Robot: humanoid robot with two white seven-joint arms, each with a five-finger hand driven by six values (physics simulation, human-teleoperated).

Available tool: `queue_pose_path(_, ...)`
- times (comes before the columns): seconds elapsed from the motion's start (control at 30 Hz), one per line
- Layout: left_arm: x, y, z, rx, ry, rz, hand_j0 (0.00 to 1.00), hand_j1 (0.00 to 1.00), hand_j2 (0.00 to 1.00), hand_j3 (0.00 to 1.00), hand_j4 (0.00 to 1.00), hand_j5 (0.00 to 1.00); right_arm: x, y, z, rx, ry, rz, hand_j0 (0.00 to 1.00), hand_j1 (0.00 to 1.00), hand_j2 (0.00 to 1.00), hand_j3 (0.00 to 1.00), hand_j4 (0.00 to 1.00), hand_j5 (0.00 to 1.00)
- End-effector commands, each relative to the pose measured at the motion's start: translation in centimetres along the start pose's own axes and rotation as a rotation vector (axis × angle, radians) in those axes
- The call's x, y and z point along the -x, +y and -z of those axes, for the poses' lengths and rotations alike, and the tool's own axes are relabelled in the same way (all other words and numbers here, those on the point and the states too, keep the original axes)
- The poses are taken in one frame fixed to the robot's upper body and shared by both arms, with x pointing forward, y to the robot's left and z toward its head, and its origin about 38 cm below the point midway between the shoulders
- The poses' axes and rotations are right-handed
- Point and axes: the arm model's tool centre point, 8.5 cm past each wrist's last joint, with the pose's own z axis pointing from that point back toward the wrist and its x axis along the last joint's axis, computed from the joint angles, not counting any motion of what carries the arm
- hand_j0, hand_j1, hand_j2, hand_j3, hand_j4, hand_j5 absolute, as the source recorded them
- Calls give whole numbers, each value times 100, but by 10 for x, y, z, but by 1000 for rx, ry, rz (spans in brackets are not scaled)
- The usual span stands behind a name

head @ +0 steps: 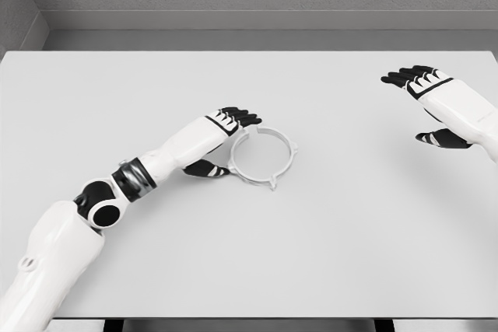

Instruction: Assemble PVC drainage pipe clamps

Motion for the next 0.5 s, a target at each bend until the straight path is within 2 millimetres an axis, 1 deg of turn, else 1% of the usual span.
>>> queue_pose_path(0.0,-1,0,1,-7,-2,-8,100,100,100,100,100,100,0,0,0,4,0,6,100,100,100,100,100,100)
queue_pose_path(0.13,-1,0,2,-11,-2,-12,100,100,100,100,100,100,0,-1,0,4,0,4,100,100,100,100,100,100)
queue_pose_path(0.47,-4,2,12,-26,-11,-20,100,100,100,100,100,100,0,0,0,4,0,6,100,100,100,100,100,100)
